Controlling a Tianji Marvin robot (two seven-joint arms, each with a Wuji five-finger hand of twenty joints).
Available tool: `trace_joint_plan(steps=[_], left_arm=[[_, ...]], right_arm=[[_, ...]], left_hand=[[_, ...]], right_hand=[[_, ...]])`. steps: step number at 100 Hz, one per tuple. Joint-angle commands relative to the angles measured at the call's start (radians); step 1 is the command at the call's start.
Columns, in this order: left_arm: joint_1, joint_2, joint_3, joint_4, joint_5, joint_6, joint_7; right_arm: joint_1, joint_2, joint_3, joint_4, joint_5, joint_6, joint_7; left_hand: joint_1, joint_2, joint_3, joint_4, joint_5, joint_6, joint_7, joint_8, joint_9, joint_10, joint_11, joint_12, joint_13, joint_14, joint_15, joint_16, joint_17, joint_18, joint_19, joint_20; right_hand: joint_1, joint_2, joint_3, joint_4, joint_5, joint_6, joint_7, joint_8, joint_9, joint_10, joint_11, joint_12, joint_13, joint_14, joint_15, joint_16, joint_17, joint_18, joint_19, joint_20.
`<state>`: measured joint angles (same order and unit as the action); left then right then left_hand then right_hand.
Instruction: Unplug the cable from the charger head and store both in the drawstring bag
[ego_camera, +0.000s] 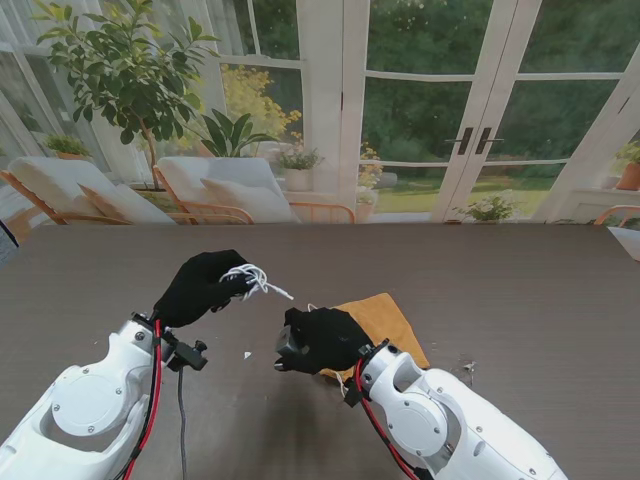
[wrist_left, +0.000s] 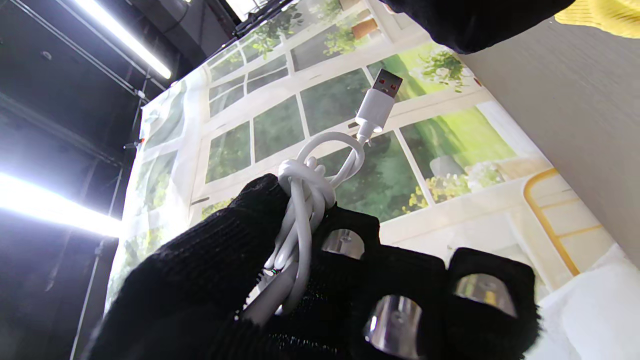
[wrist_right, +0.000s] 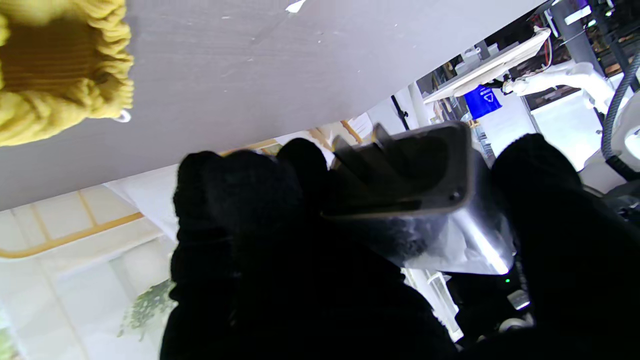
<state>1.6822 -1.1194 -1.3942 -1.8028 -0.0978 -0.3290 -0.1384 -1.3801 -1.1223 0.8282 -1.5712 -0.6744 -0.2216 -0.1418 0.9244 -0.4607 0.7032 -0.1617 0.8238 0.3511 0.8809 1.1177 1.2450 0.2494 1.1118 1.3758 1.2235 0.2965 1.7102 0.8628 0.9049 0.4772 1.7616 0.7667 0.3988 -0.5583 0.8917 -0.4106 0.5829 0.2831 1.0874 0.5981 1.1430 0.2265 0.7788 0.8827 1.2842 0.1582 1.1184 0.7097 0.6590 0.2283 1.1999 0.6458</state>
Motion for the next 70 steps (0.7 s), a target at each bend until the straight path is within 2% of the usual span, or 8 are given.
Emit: trace_joint_plan(steps=[1, 22, 42, 70], left_arm=[[0.014, -0.004, -0.006, -0.006, -0.001, 0.004, -0.010], [0.033, -0.006, -0.021, -0.011, 0.001, 0.004, 0.002], [0.038, -0.008, -0.024, -0.019, 0.004, 0.013, 0.008], [0.053, -0.007, -0.033, -0.032, 0.034, 0.030, 0.015]], right_arm=[[0.004, -0.008, -0.013, -0.009, -0.005, 0.001, 0.018], [0.027, -0.005, -0.051, 0.007, -0.035, 0.013, 0.020], [0.052, 0.002, -0.098, 0.015, -0.114, 0.031, 0.007], [0.104, 0.016, -0.186, 0.017, -0.216, 0.096, 0.024]], left_hand=[[0.178, 0.161, 0.178, 0.132, 0.130, -0.146, 0.457, 0.090, 0.055, 0.000, 0.049, 0.022, 0.043, -0.020, 0.099, 0.001, 0.024, 0.026, 0.117, 0.007], [0.178, 0.162, 0.177, 0.131, 0.129, -0.145, 0.456, 0.090, 0.055, 0.002, 0.048, 0.022, 0.043, -0.018, 0.096, 0.000, 0.021, 0.027, 0.114, 0.009], [0.181, 0.164, 0.173, 0.131, 0.127, -0.142, 0.453, 0.089, 0.053, 0.004, 0.046, 0.023, 0.043, -0.015, 0.093, 0.001, 0.018, 0.030, 0.111, 0.012], [0.183, 0.166, 0.169, 0.131, 0.126, -0.139, 0.449, 0.088, 0.051, 0.005, 0.044, 0.023, 0.043, -0.011, 0.088, 0.001, 0.013, 0.032, 0.105, 0.017]], right_hand=[[0.209, 0.185, 0.130, 0.097, 0.033, -0.252, 0.258, 0.056, 0.005, -0.104, 0.084, 0.023, 0.025, -0.068, -0.005, -0.006, 0.153, -0.035, -0.008, 0.031], [0.202, 0.189, 0.115, 0.108, 0.021, -0.276, 0.249, 0.036, -0.019, -0.103, 0.078, 0.010, 0.024, -0.067, -0.036, -0.017, 0.120, -0.039, -0.017, 0.036], [0.186, 0.199, 0.096, 0.119, 0.006, -0.318, 0.246, 0.023, -0.048, -0.128, 0.089, 0.005, 0.017, -0.090, -0.056, -0.022, 0.089, -0.076, -0.018, 0.031], [0.164, 0.209, 0.085, 0.133, -0.014, -0.353, 0.236, 0.007, -0.081, -0.168, 0.106, 0.006, -0.008, -0.128, -0.053, -0.018, 0.063, -0.106, -0.014, 0.024]])
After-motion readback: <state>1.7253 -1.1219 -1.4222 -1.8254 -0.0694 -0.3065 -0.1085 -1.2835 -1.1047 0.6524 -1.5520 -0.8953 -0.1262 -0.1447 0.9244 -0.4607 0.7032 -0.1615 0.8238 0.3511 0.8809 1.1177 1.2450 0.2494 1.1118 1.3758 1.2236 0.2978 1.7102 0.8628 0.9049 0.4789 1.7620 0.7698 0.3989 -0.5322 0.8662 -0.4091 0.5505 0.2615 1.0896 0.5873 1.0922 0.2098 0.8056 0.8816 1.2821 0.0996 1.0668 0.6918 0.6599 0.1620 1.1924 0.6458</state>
